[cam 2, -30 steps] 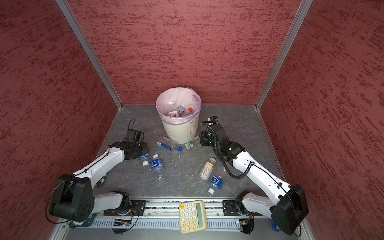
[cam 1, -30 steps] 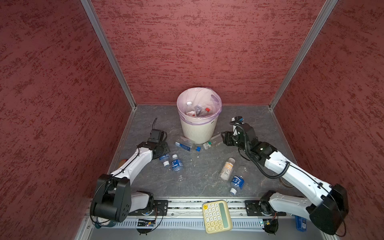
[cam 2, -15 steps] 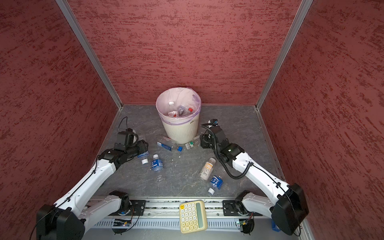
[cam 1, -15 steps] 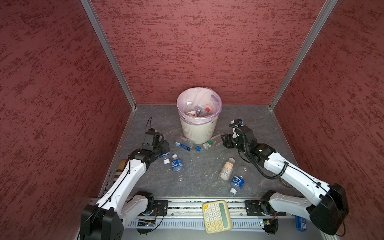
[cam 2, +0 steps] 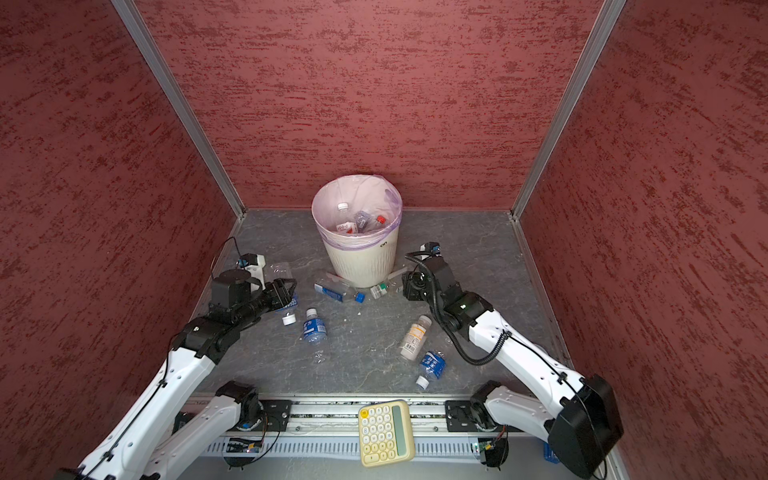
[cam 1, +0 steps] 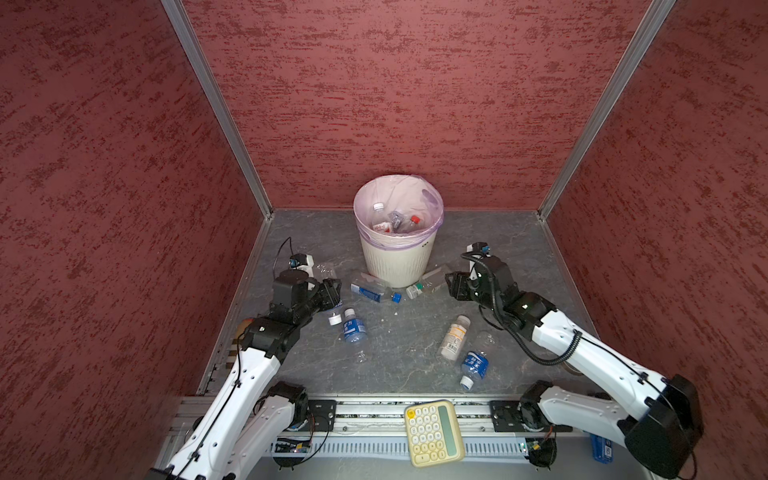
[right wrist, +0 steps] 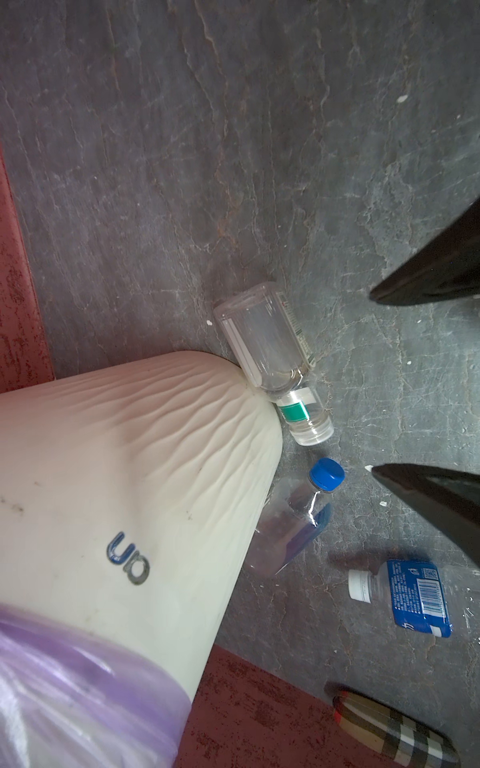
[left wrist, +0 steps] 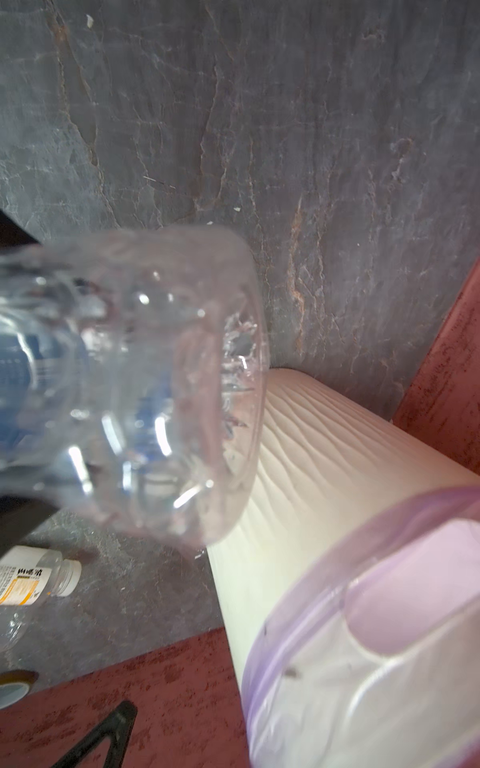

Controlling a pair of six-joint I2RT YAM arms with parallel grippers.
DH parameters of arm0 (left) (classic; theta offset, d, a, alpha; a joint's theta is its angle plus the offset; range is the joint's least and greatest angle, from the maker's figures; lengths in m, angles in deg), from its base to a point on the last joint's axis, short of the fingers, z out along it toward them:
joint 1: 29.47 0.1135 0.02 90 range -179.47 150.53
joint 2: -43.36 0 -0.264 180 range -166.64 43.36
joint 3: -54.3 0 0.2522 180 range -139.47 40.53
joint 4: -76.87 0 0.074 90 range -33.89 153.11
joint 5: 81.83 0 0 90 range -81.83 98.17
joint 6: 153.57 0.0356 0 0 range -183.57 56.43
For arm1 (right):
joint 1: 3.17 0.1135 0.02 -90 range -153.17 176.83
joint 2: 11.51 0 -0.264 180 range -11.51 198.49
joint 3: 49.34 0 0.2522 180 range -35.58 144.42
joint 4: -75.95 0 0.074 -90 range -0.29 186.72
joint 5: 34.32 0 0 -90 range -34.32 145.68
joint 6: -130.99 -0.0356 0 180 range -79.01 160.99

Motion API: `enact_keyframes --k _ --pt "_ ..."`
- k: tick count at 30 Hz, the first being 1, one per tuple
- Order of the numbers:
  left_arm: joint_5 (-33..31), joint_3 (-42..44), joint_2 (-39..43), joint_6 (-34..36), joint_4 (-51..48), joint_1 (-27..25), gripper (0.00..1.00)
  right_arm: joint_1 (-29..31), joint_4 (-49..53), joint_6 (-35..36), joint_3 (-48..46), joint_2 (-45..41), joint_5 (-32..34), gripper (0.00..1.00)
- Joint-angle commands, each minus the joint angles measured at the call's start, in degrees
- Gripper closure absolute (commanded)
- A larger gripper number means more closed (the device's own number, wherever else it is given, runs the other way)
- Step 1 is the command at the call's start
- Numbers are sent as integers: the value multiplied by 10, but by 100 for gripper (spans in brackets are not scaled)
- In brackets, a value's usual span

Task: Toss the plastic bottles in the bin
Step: 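Lift the blue-labelled bottle with the left gripper over the bin, then release the bottle into the bin with the left gripper while the right gripper reaches out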

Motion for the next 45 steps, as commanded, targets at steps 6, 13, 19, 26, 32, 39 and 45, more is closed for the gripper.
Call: enact_keyframes --k 6,13,19,26,32,39,45 --pt "42 -31 57 25 34 -18 59 -2 -1 -25 -14 -11 9 39" --pt "52 -92 47 42 50 -36 57 -2 -12 -27 -15 -2 5 38" --pt "66 -166 -22 48 82 -45 57 -2 -20 -23 -18 5 2 38" --pt "139 -337 -233 30 204 -58 55 -2 -25 -26 -32 -13 4 38" --pt "184 -670 -530 20 128 -60 25 -2 -31 -41 -56 -36 -4 36" --pt "132 -720 -563 22 96 -60 1 -2 -4 -48 -62 -73 9 26" --pt "126 -659 -499 41 105 -66 1 -2 10 -52 -63 -73 4 24"
